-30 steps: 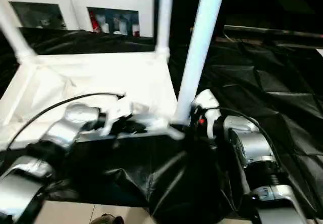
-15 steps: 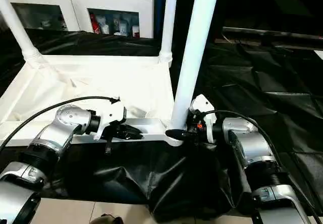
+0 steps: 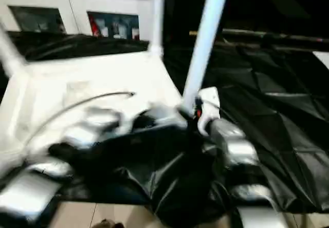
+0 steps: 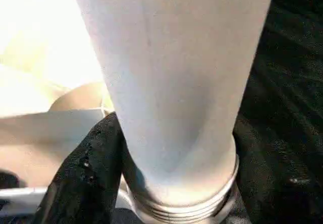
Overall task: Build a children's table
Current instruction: Rotate leg to tighten
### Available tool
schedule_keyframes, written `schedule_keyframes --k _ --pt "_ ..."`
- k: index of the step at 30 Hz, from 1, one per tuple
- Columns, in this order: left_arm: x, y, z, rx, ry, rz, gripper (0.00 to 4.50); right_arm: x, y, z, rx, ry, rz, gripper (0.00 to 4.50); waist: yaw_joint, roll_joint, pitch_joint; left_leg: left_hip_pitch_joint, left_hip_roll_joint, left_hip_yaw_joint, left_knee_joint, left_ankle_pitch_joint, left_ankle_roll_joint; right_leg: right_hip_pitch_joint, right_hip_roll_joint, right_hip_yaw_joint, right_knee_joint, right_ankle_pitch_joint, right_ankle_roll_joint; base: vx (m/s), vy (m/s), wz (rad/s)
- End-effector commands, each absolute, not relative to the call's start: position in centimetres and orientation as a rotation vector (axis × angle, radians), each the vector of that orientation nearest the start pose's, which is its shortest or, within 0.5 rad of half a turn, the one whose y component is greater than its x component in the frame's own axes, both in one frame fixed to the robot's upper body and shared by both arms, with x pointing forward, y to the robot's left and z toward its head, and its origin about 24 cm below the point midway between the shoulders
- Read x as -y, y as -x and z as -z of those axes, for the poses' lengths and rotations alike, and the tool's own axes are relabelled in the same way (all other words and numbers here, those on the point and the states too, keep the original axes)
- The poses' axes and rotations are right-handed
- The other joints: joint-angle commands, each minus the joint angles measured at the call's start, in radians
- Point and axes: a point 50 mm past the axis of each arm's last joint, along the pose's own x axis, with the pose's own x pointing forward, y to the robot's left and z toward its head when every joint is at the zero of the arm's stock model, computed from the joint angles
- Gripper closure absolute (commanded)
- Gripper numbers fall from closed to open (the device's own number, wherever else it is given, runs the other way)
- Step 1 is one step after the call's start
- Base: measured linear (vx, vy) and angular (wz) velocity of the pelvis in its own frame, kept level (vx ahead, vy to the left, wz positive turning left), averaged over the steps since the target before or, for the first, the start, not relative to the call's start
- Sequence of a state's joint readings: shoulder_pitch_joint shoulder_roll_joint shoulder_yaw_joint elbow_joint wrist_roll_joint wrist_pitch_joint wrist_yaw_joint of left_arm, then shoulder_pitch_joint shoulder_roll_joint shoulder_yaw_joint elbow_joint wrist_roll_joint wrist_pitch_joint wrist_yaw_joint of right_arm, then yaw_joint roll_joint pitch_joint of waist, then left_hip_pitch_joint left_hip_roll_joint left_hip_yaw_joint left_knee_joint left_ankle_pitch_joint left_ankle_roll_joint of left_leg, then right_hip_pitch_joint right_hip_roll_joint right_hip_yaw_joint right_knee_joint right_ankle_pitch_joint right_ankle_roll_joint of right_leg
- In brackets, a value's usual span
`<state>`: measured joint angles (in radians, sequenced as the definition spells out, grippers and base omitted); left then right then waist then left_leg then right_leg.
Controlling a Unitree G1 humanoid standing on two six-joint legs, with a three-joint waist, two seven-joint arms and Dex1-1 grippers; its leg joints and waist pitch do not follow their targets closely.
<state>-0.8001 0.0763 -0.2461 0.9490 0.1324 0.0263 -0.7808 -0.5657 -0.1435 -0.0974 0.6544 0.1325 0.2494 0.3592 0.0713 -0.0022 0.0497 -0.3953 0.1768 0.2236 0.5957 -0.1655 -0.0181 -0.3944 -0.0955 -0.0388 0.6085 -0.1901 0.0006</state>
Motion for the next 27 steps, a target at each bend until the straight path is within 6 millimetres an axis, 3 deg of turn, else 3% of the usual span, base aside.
schedule_keyframes --k 1,4,6,9,10,15,16,19,20,22,27 --pt "-2.7 -35.2 -6.4 -0.265 -0.367 1.059 4.5 11.2 -33.4 -1.0 -0.465 -0.111 -0.445 1.81 -0.008 0.001 -0.058 0.043 0.054 -0.047 -0.086 -0.38 -0.046 0.013 -0.062 0.032 -0.099 -0.359 -0.165 0.0 0.0 0.0" --pt "-2.8 -35.3 -6.5 -0.256 -0.37 1.061 4.5 10.6 -33.6 -1.8 -0.426 -0.106 -0.483 1.09 -0.009 0.002 -0.057 0.042 0.055 -0.047 -0.087 -0.389 -0.042 0.013 -0.062 0.033 -0.1 -0.358 -0.161 0.0 0.0 0.0" --pt "-3.2 -35.4 -6.6 -0.251 -0.375 1.064 4.5 10.7 -33.8 -2.2 -0.396 -0.073 -0.514 0.99 -0.01 -0.003 -0.059 0.04 0.056 -0.047 -0.089 -0.381 -0.039 0.014 -0.061 0.033 -0.098 -0.335 -0.164 0.0 0.0 0.0" --pt "-4.0 -35.4 -6.6 -0.242 -0.388 1.087 4.5 11.1 -33.6 -2.8 -0.358 -0.04 -0.596 0.83 -0.008 -0.003 -0.06 0.039 0.057 -0.046 -0.088 -0.368 -0.031 0.017 -0.061 0.032 -0.095 -0.303 -0.172 0.0 0.0 0.0" --pt "-4.8 -35.3 -6.7 -0.233 -0.393 1.131 4.5 11.9 -33.2 -3.4 -0.329 0.013 -0.719 0.83 -0.004 -0.006 -0.062 0.035 0.056 -0.043 -0.085 -0.339 -0.01 0.024 -0.063 0.033 -0.092 -0.265 -0.176 0.0 0.0 0.0" --pt "-6.3 -34.9 -6.7 -0.226 -0.415 1.225 4.5 13.6 -32.3 -4.2 -0.32 0.108 -0.894 0.83 0.0 -0.009 -0.066 0.026 0.057 -0.039 -0.076 -0.244 0.041 0.033 -0.063 0.032 -0.079 -0.156 -0.205 0.0 0.0 0.0" --pt "-7.1 -34.5 -6.6 -0.23 -0.42 1.281 4.5 14.6 -31.9 -4.5 -0.334 0.139 -0.958 0.83 0.004 -0.007 -0.066 0.022 0.06 -0.037 -0.072 -0.205 0.066 0.036 -0.059 0.028 -0.07 -0.092 -0.232 0.0 0.0 0.0" --pt "-8.7 -33.7 -6.3 -0.25 -0.444 1.385 4.5 16.1 -31.5 -5.0 -0.366 0.183 -1.035 0.83 0.004 -0.011 -0.068 0.019 0.062 -0.034 -0.068 -0.184 0.086 0.04 -0.057 0.025 -0.061 -0.054 -0.258 0.0 0.0 0.0" --pt "-9.0 -33.6 -6.3 -0.254 -0.449 1.394 4.5 16.3 -31.5 -5.1 -0.368 0.184 -1.044 0.83 0.005 -0.005 -0.067 0.023 0.064 -0.033 -0.068 -0.188 0.089 0.034 -0.058 0.026 -0.061 -0.057 -0.268 0.0 0.0 0.0" --pt "-10.2 -33.2 -6.1 -0.267 -0.451 1.418 4.5 17.1 -31.5 -5.7 -0.366 0.188 -1.072 0.83 0.007 -0.008 -0.067 0.027 0.066 -0.031 -0.068 -0.201 0.081 0.031 -0.059 0.027 -0.062 -0.082 -0.28 0.0 0.0 0.0" --pt "-11.5 -32.9 -6.3 -0.267 -0.448 1.432 4.5 17.5 -31.5 -6.4 -0.36 0.17 -1.118 0.83 0.016 -0.009 -0.064 0.032 0.069 -0.03 -0.073 -0.233 0.05 0.027 -0.058 0.03 -0.064 -0.137 -0.269 0.0 0.0 0.0"
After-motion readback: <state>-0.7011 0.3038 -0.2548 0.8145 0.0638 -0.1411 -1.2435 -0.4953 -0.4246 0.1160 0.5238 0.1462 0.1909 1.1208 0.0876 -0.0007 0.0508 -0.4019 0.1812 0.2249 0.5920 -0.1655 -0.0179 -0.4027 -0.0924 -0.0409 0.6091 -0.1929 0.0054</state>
